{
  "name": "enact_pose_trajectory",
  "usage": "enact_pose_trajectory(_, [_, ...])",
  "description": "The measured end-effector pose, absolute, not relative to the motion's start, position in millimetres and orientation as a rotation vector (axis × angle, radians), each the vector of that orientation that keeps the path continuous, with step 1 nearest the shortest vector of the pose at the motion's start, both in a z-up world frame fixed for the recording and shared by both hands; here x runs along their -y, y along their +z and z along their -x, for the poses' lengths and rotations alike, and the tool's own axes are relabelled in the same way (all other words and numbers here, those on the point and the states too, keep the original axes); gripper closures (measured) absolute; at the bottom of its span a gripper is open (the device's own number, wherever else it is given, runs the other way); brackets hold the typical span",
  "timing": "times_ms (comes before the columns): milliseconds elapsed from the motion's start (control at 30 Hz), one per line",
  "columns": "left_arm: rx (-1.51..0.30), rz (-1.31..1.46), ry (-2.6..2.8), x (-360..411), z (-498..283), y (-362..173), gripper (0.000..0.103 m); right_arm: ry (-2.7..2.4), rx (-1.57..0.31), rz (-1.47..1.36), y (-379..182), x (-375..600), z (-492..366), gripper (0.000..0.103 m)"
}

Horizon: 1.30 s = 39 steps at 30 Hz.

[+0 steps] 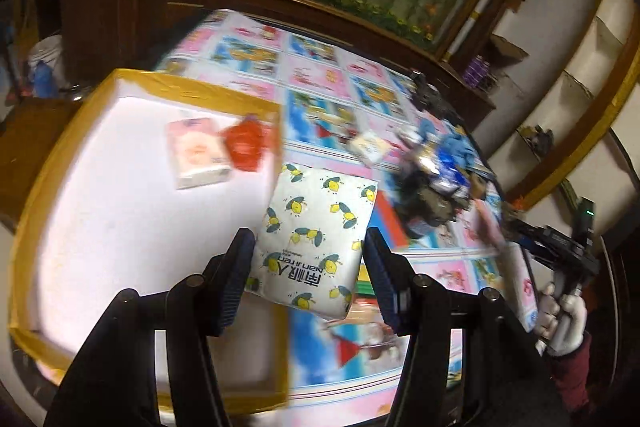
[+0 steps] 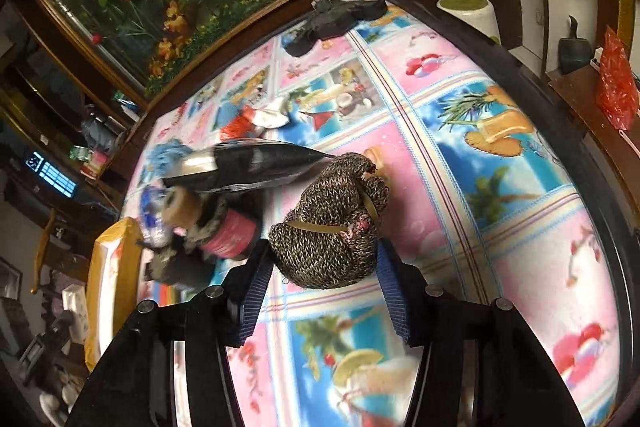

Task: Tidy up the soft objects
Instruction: 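Lower both items into the yellow-rimmed box and open both tools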

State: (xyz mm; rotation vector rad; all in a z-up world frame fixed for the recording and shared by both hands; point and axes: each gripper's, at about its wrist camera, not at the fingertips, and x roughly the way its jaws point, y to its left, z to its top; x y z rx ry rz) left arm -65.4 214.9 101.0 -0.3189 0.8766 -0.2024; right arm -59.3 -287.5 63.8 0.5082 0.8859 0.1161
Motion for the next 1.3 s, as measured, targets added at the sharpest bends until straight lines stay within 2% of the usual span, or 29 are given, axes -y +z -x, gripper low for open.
enact_pose_trajectory(200, [-0.908,0.359,-0.042,-274,59,84,0.048,0.309,-0.853,-0.425,100,221,68,0.051])
enact_pose_trajectory(400, [-0.967,0.396,0.020,-303,23,64,0.048,0.495,-0.910,-0.335,112,123,51,0.051])
enact_pose_trajectory(767, [-0.988,0.525,0.066,-340,-54,32,0.048,0.697,-1.038,-0.156,98,-36,-11,0.051])
enact_pose_trajectory(967, [-0.971,0.611,0.003,-349,-56,31,0.042,0.713,-1.080,-0.055,80,-91,-39,0.050])
enact_pose_trajectory(1067, [-0.940,0.656,-0.025,-354,-45,39,0.042,0.695,-1.077,-0.038,71,-105,-45,0.047])
enact_pose_trajectory(1133, [-0.911,0.672,-0.038,-355,-34,49,0.042,0.696,-1.060,-0.031,72,-104,-42,0.031])
enact_pose_trajectory(1300, [-0.849,0.627,-0.069,-338,-2,79,0.042,0.691,-0.990,-0.074,89,-76,-22,0.029])
